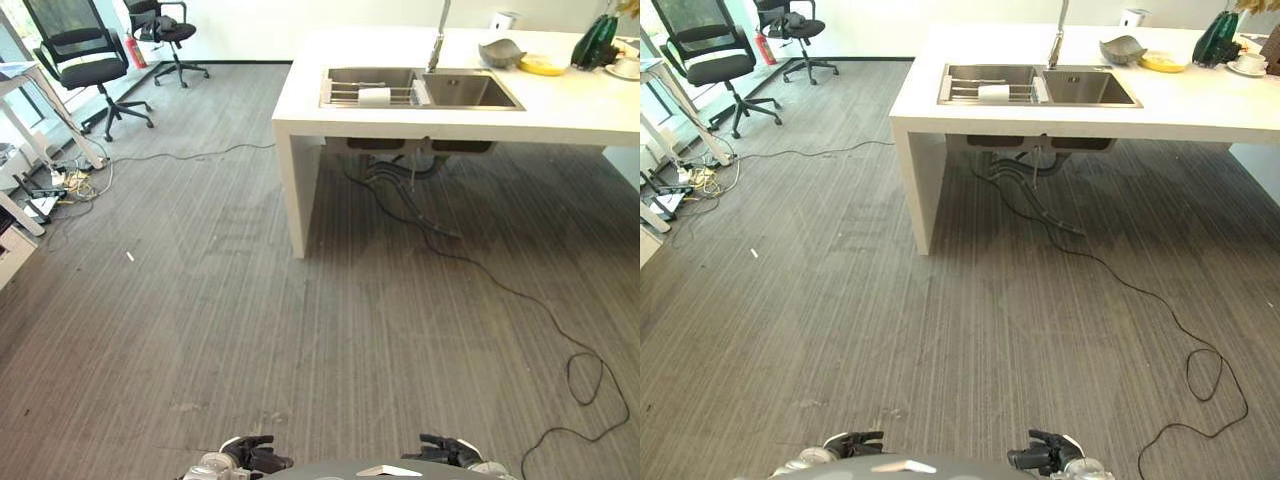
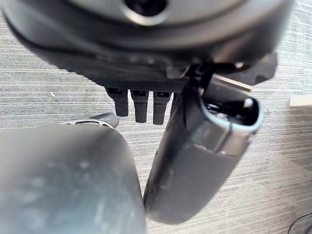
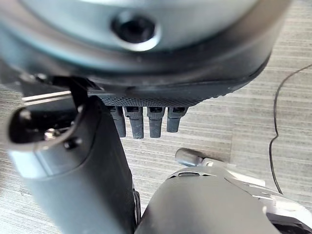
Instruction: Place the dishes in the dishwasher.
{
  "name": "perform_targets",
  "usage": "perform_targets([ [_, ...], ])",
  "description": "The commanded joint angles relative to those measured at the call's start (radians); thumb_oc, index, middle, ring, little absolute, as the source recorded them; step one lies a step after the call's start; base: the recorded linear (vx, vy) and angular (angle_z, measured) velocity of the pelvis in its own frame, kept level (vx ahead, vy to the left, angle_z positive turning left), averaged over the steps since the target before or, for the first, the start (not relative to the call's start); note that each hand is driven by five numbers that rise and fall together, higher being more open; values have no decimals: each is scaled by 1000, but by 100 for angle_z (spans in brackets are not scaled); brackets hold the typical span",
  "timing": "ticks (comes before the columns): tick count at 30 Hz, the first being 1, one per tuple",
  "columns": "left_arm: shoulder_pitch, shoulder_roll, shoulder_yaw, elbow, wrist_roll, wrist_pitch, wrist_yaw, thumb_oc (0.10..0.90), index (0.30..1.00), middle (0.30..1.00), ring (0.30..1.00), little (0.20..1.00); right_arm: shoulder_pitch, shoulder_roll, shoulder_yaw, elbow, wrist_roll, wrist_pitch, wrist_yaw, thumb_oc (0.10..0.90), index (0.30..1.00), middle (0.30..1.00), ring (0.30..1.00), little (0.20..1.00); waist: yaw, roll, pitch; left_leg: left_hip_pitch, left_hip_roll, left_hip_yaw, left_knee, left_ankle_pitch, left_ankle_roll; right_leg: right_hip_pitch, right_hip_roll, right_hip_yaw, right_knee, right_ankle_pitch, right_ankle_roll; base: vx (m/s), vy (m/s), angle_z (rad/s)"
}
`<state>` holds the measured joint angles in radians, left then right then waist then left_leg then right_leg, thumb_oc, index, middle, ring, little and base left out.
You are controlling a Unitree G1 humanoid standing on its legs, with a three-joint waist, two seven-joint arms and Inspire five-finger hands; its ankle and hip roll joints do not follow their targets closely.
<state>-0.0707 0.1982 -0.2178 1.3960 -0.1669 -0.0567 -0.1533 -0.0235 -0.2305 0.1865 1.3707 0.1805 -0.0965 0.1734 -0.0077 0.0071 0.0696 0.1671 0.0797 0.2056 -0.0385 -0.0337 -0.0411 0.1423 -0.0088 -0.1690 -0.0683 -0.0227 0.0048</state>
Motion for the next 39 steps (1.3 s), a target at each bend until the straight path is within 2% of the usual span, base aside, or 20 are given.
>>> perform_targets([
  [1, -19, -53, -3, 58, -20, -14, -14, 800, 900, 900, 900, 900, 8, 6, 29, 82, 3, -1, 21, 800, 900, 900, 900, 900, 2, -14, -9, -34, -52, 47, -49, 53, -24, 12, -32, -3, -19, 15, 108, 0, 0, 0],
  [9, -22, -39, -3, 74, 11, -7, -11, 800, 900, 900, 900, 900, 2, -5, 25, 86, 6, 7, 33, 800, 900, 900, 900, 900, 0, -10, 0, -35, -48, 43, -49, 61, -29, 10, -25, -9, -19, 13, 103, 0, -44, 0],
  [16, -27, -32, 38, 87, -50, 5, -4, 800, 900, 900, 900, 900, -19, -24, 20, 84, 10, 12, 38, 800, 900, 900, 900, 900, 2, -6, 16, -31, -37, 43, -36, 71, -38, 9, -16, -13, -18, 8, 93, 17, -73, 3],
  [17, -31, -24, 57, 90, -77, 6, 2, 800, 900, 900, 900, 900, -32, -32, 20, 81, 18, 15, 40, 800, 900, 900, 900, 900, 7, -18, 39, -83, -22, 42, 92, 44, -49, 7, -22, -8, -4, 2, 82, -15, -160, 1],
  [18, -36, -23, 58, 92, -85, 5, 5, 800, 900, 900, 900, 900, -36, -36, 19, 80, 21, 16, 40, 800, 900, 900, 900, 900, 9, -25, 53, -125, -12, 45, 184, 39, -61, 6, -26, -8, 0, -2, 76, -22, -195, 7],
  [20, -42, -19, 66, 92, -106, 5, 10, 800, 900, 900, 900, 900, -35, -41, 28, 80, 10, 19, 41, 800, 900, 900, 900, 900, 29, -40, 85, -211, 20, 27, 386, 106, -103, 26, -26, -9, -8, -6, 57, 28, -169, 11],
  [22, -42, -19, 65, 93, -107, 5, 10, 800, 900, 900, 900, 900, -35, -41, 28, 80, 9, 19, 41, 800, 900, 900, 900, 900, 27, -38, 85, -217, 24, 23, 395, 102, -104, 26, -23, -11, -8, -6, 56, 58, -73, 16],
  [23, -44, -17, 69, 93, -118, 5, 15, 800, 900, 900, 900, 900, -43, -51, 24, 83, 10, 24, 40, 800, 900, 900, 900, 900, 54, -43, 107, -275, 19, 13, 454, 153, -116, 52, -30, -18, -19, -16, 56, 242, -58, 6],
  [24, -39, -11, 81, 100, -123, 2, 23, 800, 900, 900, 900, 900, -45, -59, 17, 88, 13, 24, 37, 800, 900, 900, 900, 900, 72, -39, 114, -341, 26, 59, 374, 151, -97, 74, -32, -24, -19, -39, 65, 343, -42, 11],
  [25, -30, -9, 88, 103, -120, 2, 28, 800, 900, 900, 900, 900, -43, -58, 16, 91, 11, 23, 36, 800, 900, 900, 900, 900, 82, -30, 110, -362, 28, 79, 303, 151, -88, 85, -21, -18, -19, -53, 69, 365, 42, 1],
  [26, -20, -9, 93, 106, -118, 0, 34, 800, 900, 900, 900, 900, -38, -57, 18, 94, 6, 22, 37, 800, 900, 900, 900, 900, 92, -21, 104, -369, 29, 92, 234, 176, -84, 97, -7, -8, -19, -67, 72, 223, 42, 7],
  [27, -19, -9, 93, 105, -118, 0, 35, 800, 900, 900, 900, 900, -37, -57, 18, 94, 6, 22, 37, 800, 900, 900, 900, 900, 94, -25, 106, -359, 24, 96, 223, 179, -83, 101, -12, -6, -19, -69, 74, 282, 62, 14],
  [29, 1, -8, 103, 107, -103, -5, 41, 800, 900, 900, 900, 900, -27, -58, 23, 102, -7, 16, 38, 800, 900, 900, 900, 900, 121, 4, 94, -385, 43, 140, 8, 248, -88, 150, 14, 17, -19, -107, 81, 438, 85, 0],
  [30, 4, -7, 111, 109, -103, -8, 47, 800, 900, 900, 900, 900, -30, -56, 25, 108, -11, 16, 36, 800, 900, 900, 900, 900, 135, 6, 92, -398, 51, 131, -25, 263, -90, 172, 17, 29, -19, -122, 81, 339, 55, -33],
  [33, 14, -2, 125, 115, -110, -13, 53, 800, 900, 900, 900, 900, -35, -55, 28, 120, -16, 15, 35, 800, 900, 900, 900, 900, 148, 7, 85, -401, 60, 127, -35, 278, -93, 215, 20, 54, -19, -143, 80, 341, 45, -47],
  [34, 26, 5, 135, 112, -98, -17, 52, 800, 900, 900, 900, 900, -31, -48, 23, 125, -15, 16, 39, 800, 900, 900, 900, 900, 147, 5, 65, -385, 58, 139, -43, 268, -77, 230, 28, 69, -19, -152, 76, 279, 32, -49],
  [36, 13, 28, 144, 106, -86, -25, 66, 800, 900, 900, 900, 900, -24, -43, 28, 120, -32, 13, 35, 800, 900, 900, 900, 900, 153, -9, 50, -362, 42, 143, -47, 312, -68, 248, 22, 67, 8, -152, 81, 401, 47, -57],
  [38, -7, 45, 142, 99, -70, -31, 68, 800, 900, 900, 900, 900, -34, -41, 33, 119, -36, 13, 34, 800, 900, 900, 900, 900, 156, -30, 28, -345, 18, 151, -49, 302, -53, 231, 13, 65, 78, -153, 93, 312, 74, -35],
  [39, -23, 54, 137, 83, -61, -43, 79, 800, 900, 900, 900, 900, -37, -38, 31, 112, -28, 12, 36, 800, 900, 900, 900, 900, 152, -45, 18, -330, -1, 157, -49, 283, -41, 218, 4, 64, 120, -120, 113, 307, 115, -10],
])
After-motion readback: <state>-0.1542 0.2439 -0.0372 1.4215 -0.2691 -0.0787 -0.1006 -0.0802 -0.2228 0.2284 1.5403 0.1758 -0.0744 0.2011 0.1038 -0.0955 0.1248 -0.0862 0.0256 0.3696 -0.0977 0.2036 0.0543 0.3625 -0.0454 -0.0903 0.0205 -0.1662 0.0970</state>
